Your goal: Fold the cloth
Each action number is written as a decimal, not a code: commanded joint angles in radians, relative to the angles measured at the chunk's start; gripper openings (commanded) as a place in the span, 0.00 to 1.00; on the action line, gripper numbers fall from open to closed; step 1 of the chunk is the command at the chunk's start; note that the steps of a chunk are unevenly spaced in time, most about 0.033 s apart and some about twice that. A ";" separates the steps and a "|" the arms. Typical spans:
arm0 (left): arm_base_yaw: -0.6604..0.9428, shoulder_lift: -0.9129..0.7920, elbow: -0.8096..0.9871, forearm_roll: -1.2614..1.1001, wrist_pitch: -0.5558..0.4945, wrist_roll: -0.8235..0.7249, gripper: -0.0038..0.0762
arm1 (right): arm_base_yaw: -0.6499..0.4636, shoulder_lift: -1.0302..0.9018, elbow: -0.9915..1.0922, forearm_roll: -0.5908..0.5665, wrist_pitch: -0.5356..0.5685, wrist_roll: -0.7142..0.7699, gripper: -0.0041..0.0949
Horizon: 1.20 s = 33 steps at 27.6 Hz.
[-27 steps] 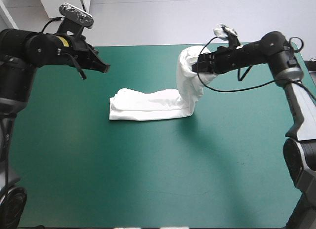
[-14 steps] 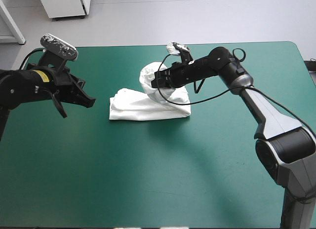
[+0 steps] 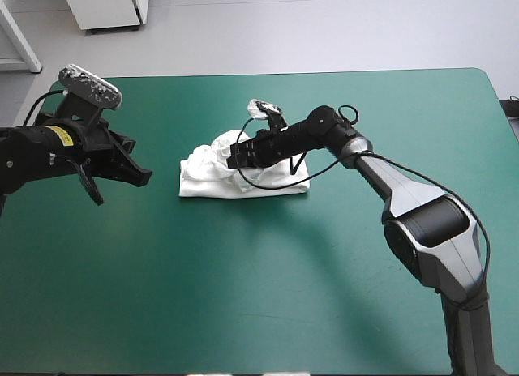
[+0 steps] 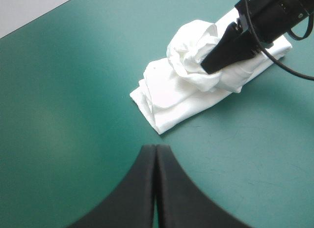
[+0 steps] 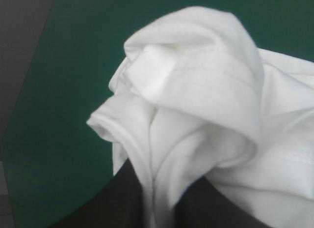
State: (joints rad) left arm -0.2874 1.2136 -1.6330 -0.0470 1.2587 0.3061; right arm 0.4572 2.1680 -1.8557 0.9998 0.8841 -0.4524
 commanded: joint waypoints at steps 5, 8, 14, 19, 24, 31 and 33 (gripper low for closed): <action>0.000 -0.023 -0.023 -0.014 0.028 -0.005 0.02 | 0.001 -0.062 -0.122 0.068 0.057 -0.088 0.18; 0.000 -0.023 -0.023 -0.019 0.028 -0.005 0.02 | 0.001 -0.062 -0.186 0.051 0.100 -0.088 0.31; 0.000 -0.023 -0.023 -0.019 0.028 -0.005 0.02 | 0.001 -0.062 -0.297 -0.074 0.149 -0.022 0.50; 0.000 -0.023 -0.023 -0.030 0.028 -0.005 0.02 | -0.008 -0.065 -0.310 -0.191 0.184 0.011 0.52; 0.000 -0.023 -0.023 -0.054 0.028 -0.005 0.02 | -0.087 -0.068 -0.310 -0.216 0.311 0.062 0.52; 0.000 -0.023 -0.023 -0.071 0.028 -0.001 0.02 | -0.279 -0.163 -0.310 -0.277 0.366 0.166 0.52; 0.000 -0.023 -0.023 -0.071 0.028 -0.001 0.02 | -0.318 -0.211 -0.308 -0.357 0.366 0.196 0.52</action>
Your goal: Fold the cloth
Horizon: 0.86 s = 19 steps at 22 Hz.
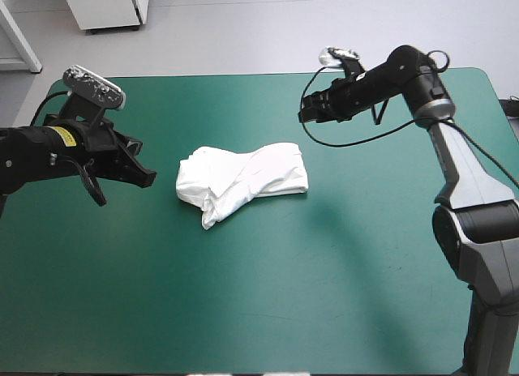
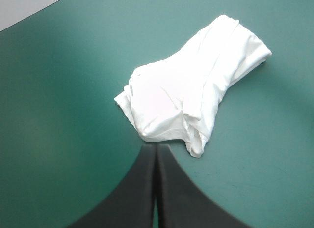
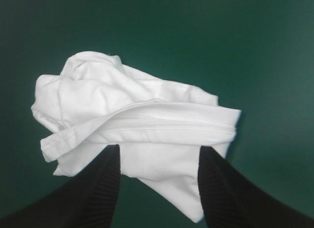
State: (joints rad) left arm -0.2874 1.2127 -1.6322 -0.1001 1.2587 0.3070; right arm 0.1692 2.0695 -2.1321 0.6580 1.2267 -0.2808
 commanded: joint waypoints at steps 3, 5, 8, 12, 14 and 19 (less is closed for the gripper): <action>0.000 -0.022 -0.024 -0.020 0.028 -0.013 0.02 | -0.056 -0.148 -0.030 -0.030 0.023 0.047 0.52; 0.000 -0.020 -0.024 -0.023 0.028 -0.013 0.02 | -0.058 -0.148 -0.022 -0.027 0.023 0.065 0.53; 0.000 -0.020 -0.024 -0.016 0.028 -0.010 0.12 | -0.058 -0.144 0.032 -0.027 0.023 0.065 0.57; 0.000 -0.020 -0.024 -0.018 0.023 -0.006 0.47 | -0.054 -0.111 0.135 0.012 0.023 0.045 0.60; 0.000 -0.020 -0.024 -0.018 0.018 -0.006 0.58 | -0.035 -0.081 0.147 0.030 0.023 0.035 0.60; 0.000 -0.020 -0.024 -0.018 0.011 -0.008 0.60 | 0.016 0.011 0.147 0.036 0.022 0.020 0.60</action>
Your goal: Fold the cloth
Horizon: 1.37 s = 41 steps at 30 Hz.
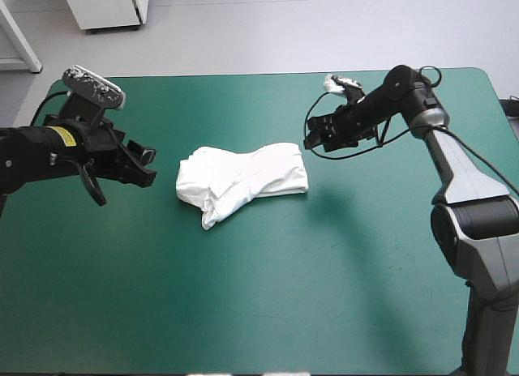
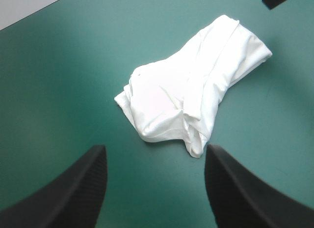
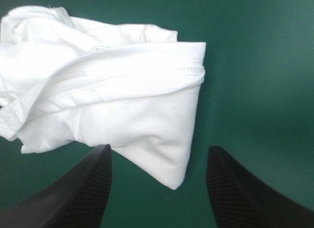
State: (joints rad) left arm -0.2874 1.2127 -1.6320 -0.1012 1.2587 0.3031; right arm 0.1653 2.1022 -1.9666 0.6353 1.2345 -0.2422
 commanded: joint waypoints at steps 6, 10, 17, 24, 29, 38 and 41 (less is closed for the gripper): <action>0.000 -0.020 -0.024 -0.013 0.016 -0.004 0.60 | 0.047 0.061 -0.019 0.086 0.014 -0.019 0.60; 0.000 -0.020 -0.024 -0.013 0.024 -0.008 0.60 | 0.054 0.094 -0.019 0.088 0.014 -0.020 0.60; 0.000 -0.020 -0.024 -0.013 0.027 -0.009 0.60 | 0.056 0.133 -0.019 0.143 0.014 -0.027 0.60; 0.000 -0.020 -0.024 -0.022 0.027 -0.016 0.60 | 0.064 0.159 -0.021 0.146 0.011 -0.053 0.17; 0.000 -0.031 -0.024 -0.052 0.027 -0.016 0.60 | 0.062 0.156 -0.025 0.074 0.012 -0.105 0.04; 0.000 -0.042 -0.024 -0.063 0.027 -0.014 0.60 | -0.004 0.058 -0.027 -0.297 0.014 0.005 0.04; 0.000 -0.042 -0.024 -0.065 0.027 -0.014 0.60 | -0.075 0.010 0.006 -0.333 0.014 0.012 0.04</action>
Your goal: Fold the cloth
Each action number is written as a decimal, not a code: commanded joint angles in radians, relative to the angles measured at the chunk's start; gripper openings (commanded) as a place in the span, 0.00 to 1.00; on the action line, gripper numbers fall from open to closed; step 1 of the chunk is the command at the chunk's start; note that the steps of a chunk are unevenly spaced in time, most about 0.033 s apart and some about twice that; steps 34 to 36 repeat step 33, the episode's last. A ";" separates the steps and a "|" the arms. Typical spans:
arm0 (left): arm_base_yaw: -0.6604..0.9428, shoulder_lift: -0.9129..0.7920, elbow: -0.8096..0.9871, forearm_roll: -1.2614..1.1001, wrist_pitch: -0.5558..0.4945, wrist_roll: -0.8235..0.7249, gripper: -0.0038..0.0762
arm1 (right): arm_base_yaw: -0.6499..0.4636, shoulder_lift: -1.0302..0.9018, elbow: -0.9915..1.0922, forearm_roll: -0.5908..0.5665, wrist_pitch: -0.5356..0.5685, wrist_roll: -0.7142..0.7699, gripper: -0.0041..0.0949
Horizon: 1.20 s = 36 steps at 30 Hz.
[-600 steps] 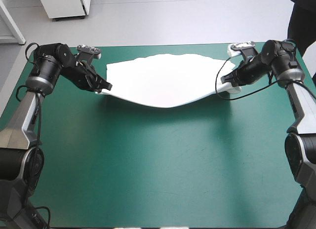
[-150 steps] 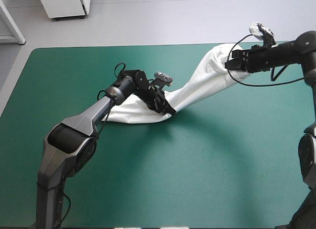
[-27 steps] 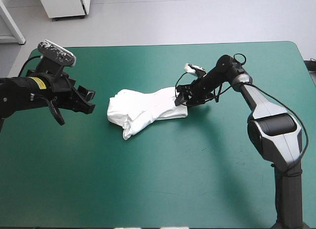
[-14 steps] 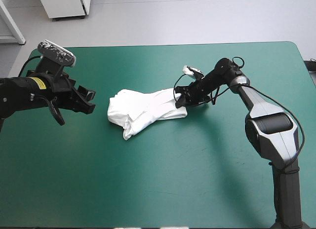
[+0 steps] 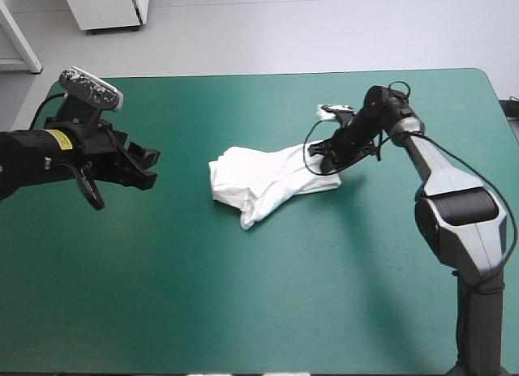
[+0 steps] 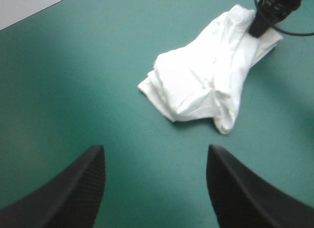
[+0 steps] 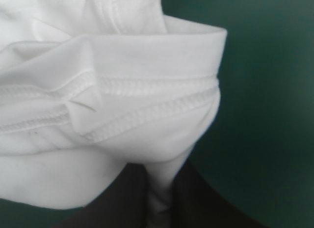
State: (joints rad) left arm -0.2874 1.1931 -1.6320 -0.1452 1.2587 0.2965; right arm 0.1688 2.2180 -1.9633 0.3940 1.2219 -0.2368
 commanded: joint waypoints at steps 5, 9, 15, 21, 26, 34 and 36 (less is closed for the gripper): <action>0.000 -0.022 -0.024 -0.029 0.020 -0.008 0.60 | -0.237 -0.211 0.122 -0.187 0.027 0.021 0.04; 0.000 -0.022 -0.024 -0.045 0.017 0.000 0.60 | -0.393 -0.284 0.219 -0.209 0.027 0.021 0.04; 0.000 -0.022 -0.024 -0.063 0.017 0.000 0.60 | -0.615 -0.381 0.330 -0.196 0.017 0.021 0.04; -0.001 -0.022 -0.024 -0.071 0.017 0.000 0.60 | -0.736 -0.412 0.367 -0.121 -0.006 -0.018 0.04; -0.001 -0.022 -0.024 -0.102 0.017 0.005 0.60 | -0.746 -0.412 0.377 -0.112 -0.006 0.005 0.04; -0.001 -0.026 -0.024 -0.102 0.020 0.005 0.60 | -0.756 -0.412 0.416 -0.038 0.027 -0.027 0.09; -0.001 -0.026 -0.024 -0.102 0.020 0.005 0.60 | -0.756 -0.412 0.416 -0.038 0.027 -0.027 0.09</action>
